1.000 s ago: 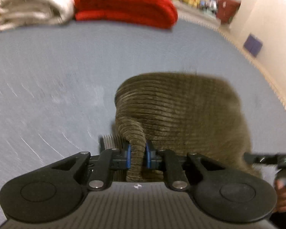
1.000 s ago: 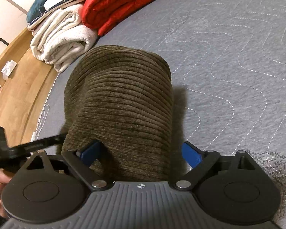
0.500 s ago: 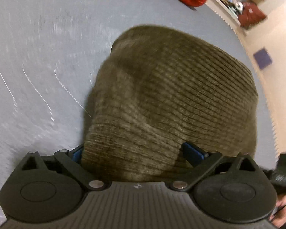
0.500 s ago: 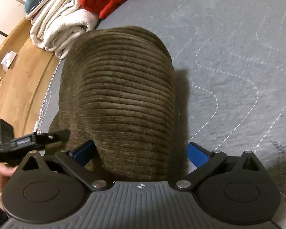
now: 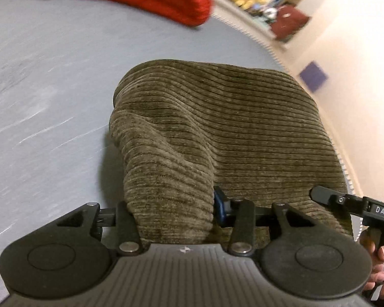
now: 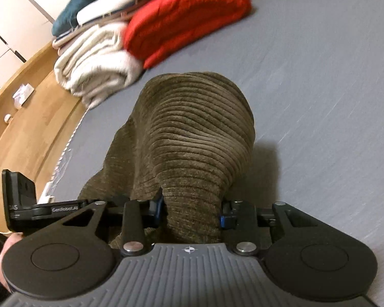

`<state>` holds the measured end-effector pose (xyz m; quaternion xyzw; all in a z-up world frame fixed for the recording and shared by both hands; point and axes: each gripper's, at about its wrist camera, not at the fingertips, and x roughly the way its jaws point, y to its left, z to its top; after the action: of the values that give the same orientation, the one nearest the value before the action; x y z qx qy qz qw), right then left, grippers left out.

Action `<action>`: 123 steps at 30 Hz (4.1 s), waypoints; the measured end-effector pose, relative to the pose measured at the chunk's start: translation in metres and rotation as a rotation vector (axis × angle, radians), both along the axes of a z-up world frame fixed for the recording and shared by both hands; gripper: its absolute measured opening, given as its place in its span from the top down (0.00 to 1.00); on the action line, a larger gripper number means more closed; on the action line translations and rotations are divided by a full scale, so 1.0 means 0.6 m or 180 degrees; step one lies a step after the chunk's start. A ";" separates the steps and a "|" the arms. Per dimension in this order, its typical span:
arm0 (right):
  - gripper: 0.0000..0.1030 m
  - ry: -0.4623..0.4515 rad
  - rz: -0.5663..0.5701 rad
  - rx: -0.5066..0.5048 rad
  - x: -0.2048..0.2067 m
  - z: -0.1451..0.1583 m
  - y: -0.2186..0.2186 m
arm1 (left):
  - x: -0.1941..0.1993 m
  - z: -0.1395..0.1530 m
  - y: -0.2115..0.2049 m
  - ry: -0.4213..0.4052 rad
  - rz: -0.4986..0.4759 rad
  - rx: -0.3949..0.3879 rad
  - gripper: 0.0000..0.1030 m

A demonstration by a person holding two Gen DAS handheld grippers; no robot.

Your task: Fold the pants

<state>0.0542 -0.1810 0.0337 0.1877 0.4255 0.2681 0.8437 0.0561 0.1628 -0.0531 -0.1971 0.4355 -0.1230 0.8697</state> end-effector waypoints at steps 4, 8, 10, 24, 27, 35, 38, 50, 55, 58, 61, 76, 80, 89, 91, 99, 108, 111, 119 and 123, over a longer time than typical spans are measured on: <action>0.62 -0.0294 -0.0029 -0.0083 0.024 0.045 -0.087 | 0.024 0.030 -0.074 -0.0268 -0.0131 -0.0108 0.53; 0.60 -0.0460 -0.0024 -0.0108 0.070 0.060 -0.159 | 0.053 0.020 -0.120 -0.0253 -0.0220 -0.0134 0.49; 0.52 -0.0461 -0.0049 -0.0169 0.102 0.045 -0.184 | 0.062 0.000 -0.143 -0.0160 -0.0199 0.0247 0.40; 0.55 -0.0293 0.0763 -0.1399 0.102 -0.039 -0.119 | 0.014 -0.012 -0.213 -0.0128 -0.0841 0.1102 0.55; 0.56 -0.0294 0.0992 -0.1758 0.099 -0.066 -0.099 | 0.009 -0.058 -0.241 0.0016 -0.1131 0.1620 0.55; 0.49 -0.0723 -0.0168 -0.0720 0.196 0.018 -0.156 | 0.019 -0.011 -0.232 -0.0128 -0.0850 0.1427 0.54; 0.49 -0.0706 -0.0552 -0.0607 0.250 -0.010 -0.152 | 0.028 0.002 -0.218 -0.0215 -0.0768 0.1381 0.54; 0.62 -0.0516 -0.0850 -0.1531 0.369 -0.131 -0.056 | 0.045 0.036 -0.182 -0.0359 -0.0445 0.1135 0.54; 0.62 -0.0549 -0.0939 -0.1558 0.369 -0.143 -0.050 | 0.050 -0.009 -0.192 -0.0103 -0.0671 0.1401 0.53; 0.55 -0.0601 -0.0992 -0.1493 0.344 -0.125 -0.079 | 0.049 -0.030 -0.179 0.0039 -0.0625 0.1357 0.49; 0.52 -0.0630 -0.1058 -0.1318 0.314 -0.096 -0.098 | 0.039 -0.007 -0.177 0.0004 -0.0569 0.1406 0.49; 0.34 -0.0446 0.0073 -0.1810 0.100 -0.086 -0.141 | -0.029 0.009 -0.223 -0.0202 -0.0631 0.1754 0.26; 0.12 -0.0874 -0.0284 -0.1473 0.050 0.029 -0.153 | -0.083 0.084 -0.244 -0.0679 -0.0341 0.1609 0.09; 0.01 -0.1226 -0.0779 -0.1105 -0.084 0.124 -0.164 | -0.130 0.091 -0.251 -0.0354 0.0326 0.0976 0.00; 0.01 -0.1216 -0.0821 -0.1060 -0.090 0.096 -0.162 | -0.130 0.087 -0.265 -0.0336 0.0342 0.1143 0.00; 0.01 -0.0724 -0.0672 -0.1419 -0.046 0.031 -0.127 | -0.114 0.071 -0.269 -0.0239 0.0385 0.1315 0.00; 0.01 -0.0748 -0.0558 -0.1474 -0.043 0.024 -0.101 | -0.116 0.058 -0.264 -0.0081 0.0386 0.1331 0.00; 0.01 -0.0754 -0.0560 -0.1452 -0.038 0.025 -0.100 | -0.117 0.060 -0.258 -0.0083 0.0435 0.1282 0.00; 0.01 -0.0781 -0.0525 -0.1453 -0.042 0.026 -0.089 | -0.120 0.065 -0.256 -0.0133 0.0453 0.1289 0.00; 0.01 -0.0790 -0.0524 -0.1466 -0.045 0.026 -0.090 | -0.119 0.064 -0.257 -0.0128 0.0449 0.1290 0.00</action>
<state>0.0271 -0.2347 0.0494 -0.0094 0.3520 0.1157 0.9288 -0.0155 0.0088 -0.0149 -0.0457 0.4190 0.0244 0.9065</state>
